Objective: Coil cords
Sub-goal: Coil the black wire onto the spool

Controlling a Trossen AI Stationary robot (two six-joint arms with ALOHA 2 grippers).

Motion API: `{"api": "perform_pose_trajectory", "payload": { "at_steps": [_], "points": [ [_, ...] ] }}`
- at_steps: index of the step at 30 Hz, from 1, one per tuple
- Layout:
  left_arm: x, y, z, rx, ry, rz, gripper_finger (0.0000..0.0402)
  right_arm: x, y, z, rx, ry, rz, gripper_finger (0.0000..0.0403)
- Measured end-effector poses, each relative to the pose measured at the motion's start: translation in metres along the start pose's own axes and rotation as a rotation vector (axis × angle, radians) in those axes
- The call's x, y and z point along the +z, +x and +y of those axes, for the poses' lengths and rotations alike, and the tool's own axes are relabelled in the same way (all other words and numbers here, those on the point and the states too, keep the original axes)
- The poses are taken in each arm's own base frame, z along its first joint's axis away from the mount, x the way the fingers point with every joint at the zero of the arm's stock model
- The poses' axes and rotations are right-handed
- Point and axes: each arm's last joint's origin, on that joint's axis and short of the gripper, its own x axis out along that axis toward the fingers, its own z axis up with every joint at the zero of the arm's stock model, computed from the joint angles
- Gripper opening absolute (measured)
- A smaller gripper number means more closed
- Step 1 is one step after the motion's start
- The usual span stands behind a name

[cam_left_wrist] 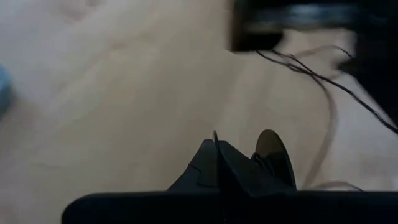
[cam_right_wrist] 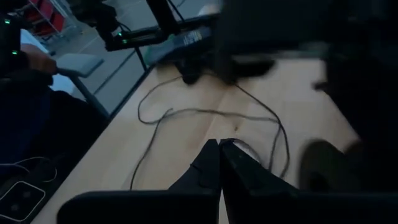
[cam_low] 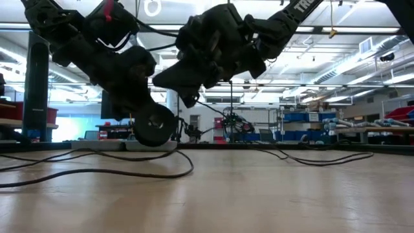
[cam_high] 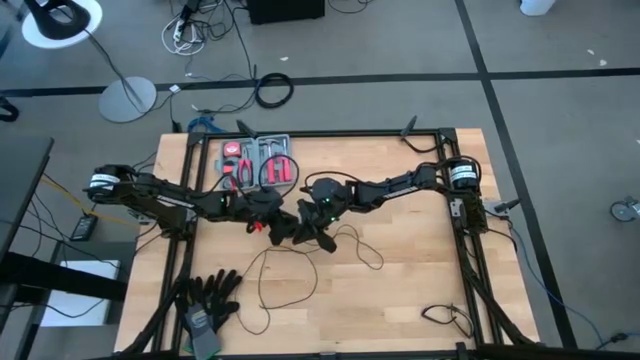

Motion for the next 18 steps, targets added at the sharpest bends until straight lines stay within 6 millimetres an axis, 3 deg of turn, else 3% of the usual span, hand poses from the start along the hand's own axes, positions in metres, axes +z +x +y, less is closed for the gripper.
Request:
{"api": "perform_pose_trajectory", "payload": {
  "at_steps": [5, 10, 18],
  "points": [
    [-0.002, 0.0, -0.002, -0.089, 0.031, 0.05, 0.0, -0.001, -0.005, -0.005, -0.008, 0.027, 0.023, 0.0],
    [-0.001, 0.0, -0.001, -0.041, 0.022, 0.021, 0.0, -0.001, -0.006, -0.004, 0.044, 0.058, 0.031, 0.0],
    [0.002, 0.0, -0.001, -0.051, -0.005, 0.002, 0.0, -0.028, -0.006, -0.001, -0.037, 0.163, 0.265, 0.0]
  ]
}}
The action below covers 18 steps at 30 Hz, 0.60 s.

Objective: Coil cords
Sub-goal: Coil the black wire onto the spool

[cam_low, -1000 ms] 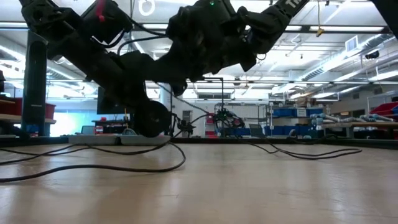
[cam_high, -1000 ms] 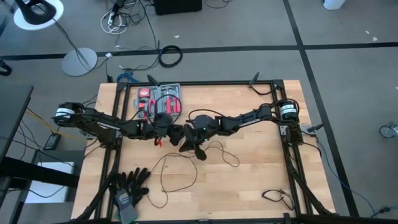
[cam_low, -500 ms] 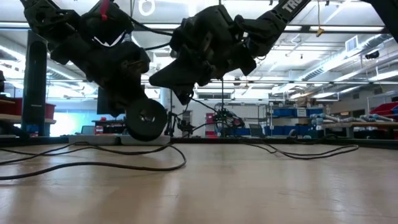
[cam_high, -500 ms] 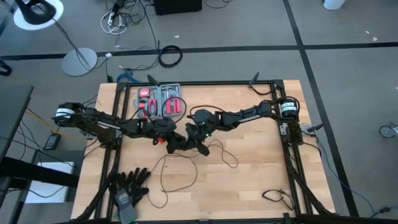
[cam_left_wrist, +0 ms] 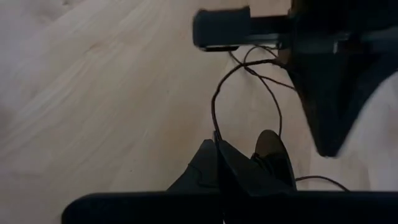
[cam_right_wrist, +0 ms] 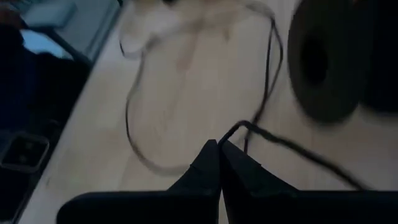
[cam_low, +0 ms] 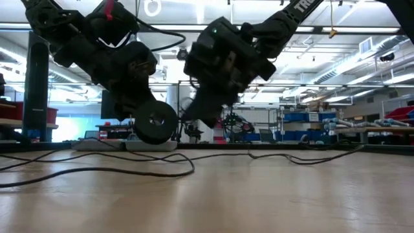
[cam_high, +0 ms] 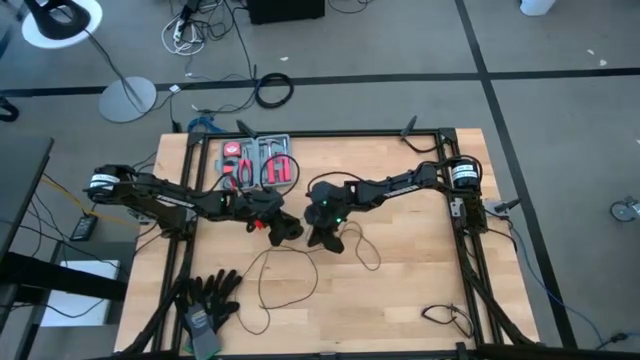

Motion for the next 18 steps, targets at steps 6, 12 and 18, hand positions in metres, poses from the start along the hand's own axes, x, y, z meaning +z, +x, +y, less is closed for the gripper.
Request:
{"api": "perform_pose_trajectory", "payload": {
  "at_steps": [6, 12, 18],
  "points": [
    [0.001, 0.0, 0.0, 0.005, -0.014, -0.009, 0.0, -0.029, 0.006, 0.007, -0.054, 0.048, 0.092, 0.0],
    [0.009, -0.001, -0.003, 0.011, -0.043, -0.121, 0.0, -0.053, -0.01, 0.025, -0.196, 0.055, 0.082, 0.0],
    [0.02, -0.005, -0.017, 0.066, -0.072, -0.353, 0.0, -0.073, -0.049, 0.041, -0.365, 0.069, 0.031, 0.0]
  ]
}}
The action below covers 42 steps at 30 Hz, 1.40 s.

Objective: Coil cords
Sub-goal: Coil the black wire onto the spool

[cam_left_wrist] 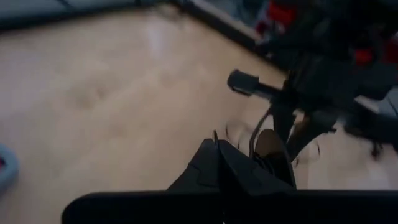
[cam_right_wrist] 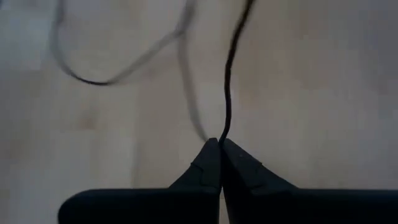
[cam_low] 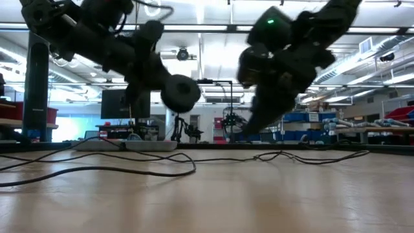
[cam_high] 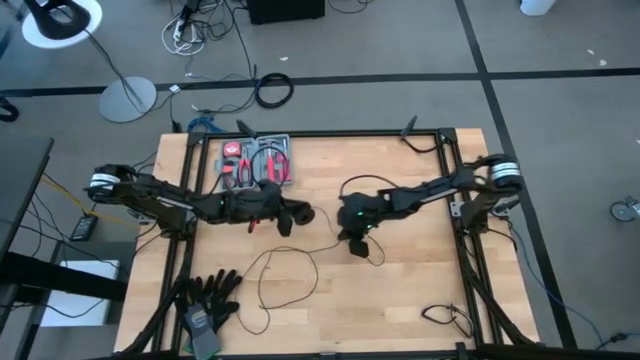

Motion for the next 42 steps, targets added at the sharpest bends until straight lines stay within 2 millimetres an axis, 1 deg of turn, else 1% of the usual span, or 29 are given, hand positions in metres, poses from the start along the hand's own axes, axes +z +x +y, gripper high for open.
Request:
{"api": "perform_pose_trajectory", "payload": {
  "at_steps": [5, 7, 11, 14, 16, 18, 21, 26, 28, 31, 34, 37, 42],
  "points": [
    [0.009, -0.006, -0.015, 0.008, 0.006, -0.182, 0.0, -0.026, -0.026, -0.006, -0.173, 0.051, -0.034, 0.0],
    [0.012, -0.008, -0.019, 0.013, 0.001, -0.242, 0.0, -0.034, -0.032, -0.008, -0.213, 0.09, -0.046, 0.0001],
    [0.017, -0.008, -0.024, 0.015, -0.012, -0.338, 0.0, -0.042, -0.039, -0.008, -0.284, 0.131, -0.09, 0.0001],
    [0.014, -0.002, -0.026, 0.002, -0.044, -0.392, 0.0, -0.047, -0.044, -0.01, -0.402, 0.126, -0.087, 0.0002],
    [0.006, 0.005, -0.026, 0.003, -0.057, -0.41, 0.0, -0.049, -0.049, -0.011, -0.501, 0.12, -0.079, 0.0002],
    [-0.003, 0.013, -0.026, 0.022, -0.064, -0.418, 0.0, -0.052, -0.055, -0.011, -0.563, 0.113, -0.069, 0.0003],
    [-0.014, 0.021, -0.024, 0.021, -0.079, -0.446, 0.0, -0.054, -0.066, -0.01, -0.575, 0.108, -0.039, 0.0005],
    [-0.022, 0.028, -0.021, 0.043, -0.036, -0.496, 0.0, -0.061, -0.077, -0.005, -0.557, 0.11, 0.01, 0.0021],
    [-0.021, 0.029, -0.019, 0.055, -0.033, -0.505, 0.0, -0.063, -0.076, -0.002, -0.531, 0.112, 0.023, 0.0034],
    [-0.025, 0.031, -0.018, 0.085, 0.06, -0.477, 0.0, -0.061, -0.075, 0.004, -0.506, 0.146, -0.016, 0.0061],
    [-0.021, 0.029, -0.02, 0.081, 0.113, -0.482, 0.0, -0.066, -0.071, 0.007, -0.48, 0.159, -0.048, 0.009],
    [-0.023, 0.029, -0.021, 0.067, 0.161, -0.435, 0.0, -0.073, -0.068, 0.013, -0.449, 0.148, -0.076, 0.0117],
    [-0.024, 0.028, -0.02, 0.081, 0.205, -0.369, 0.0, -0.079, -0.069, 0.025, -0.401, 0.18, -0.099, 0.0138]
  ]
}}
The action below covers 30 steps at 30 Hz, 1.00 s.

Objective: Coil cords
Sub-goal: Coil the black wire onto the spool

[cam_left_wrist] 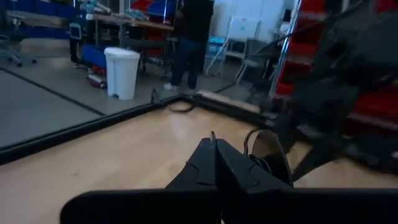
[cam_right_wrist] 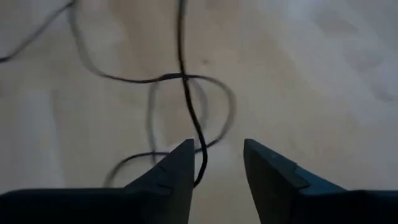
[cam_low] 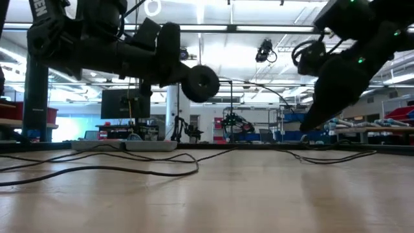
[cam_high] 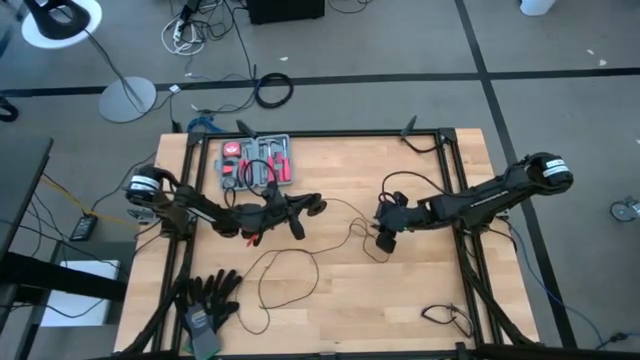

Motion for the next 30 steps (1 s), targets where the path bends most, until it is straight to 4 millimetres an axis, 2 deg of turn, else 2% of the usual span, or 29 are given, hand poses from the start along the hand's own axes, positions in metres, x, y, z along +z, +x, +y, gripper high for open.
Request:
{"api": "perform_pose_trajectory", "payload": {
  "at_steps": [6, 12, 18, 20, 23, 30],
  "points": [
    [-0.001, 0.0, 0.0, -0.008, 0.061, 0.017, 0.0, -0.005, -0.02, 0.005, 0.035, 0.01, -0.005, 0.0135],
    [-0.001, 0.0, -0.001, -0.035, 0.109, 0.022, 0.0, -0.012, -0.052, -0.004, 0.019, 0.068, -0.001, 0.0126],
    [0.0, -0.001, -0.003, -0.079, 0.164, 0.01, 0.0, -0.006, -0.071, -0.008, -0.088, 0.108, -0.213, 0.0124],
    [0.002, -0.001, -0.003, -0.089, 0.191, -0.013, 0.0, 0.0, -0.07, -0.004, -0.121, 0.12, -0.323, 0.0123],
    [0.004, -0.002, -0.006, -0.098, 0.277, -0.036, 0.0, 0.0, -0.058, 0.003, -0.114, 0.1, -0.46, 0.0123],
    [0.004, -0.008, -0.014, -0.115, 0.497, -0.052, 0.0, -0.007, -0.027, 0.011, -0.034, 0.177, -0.645, 0.0123]
  ]
}}
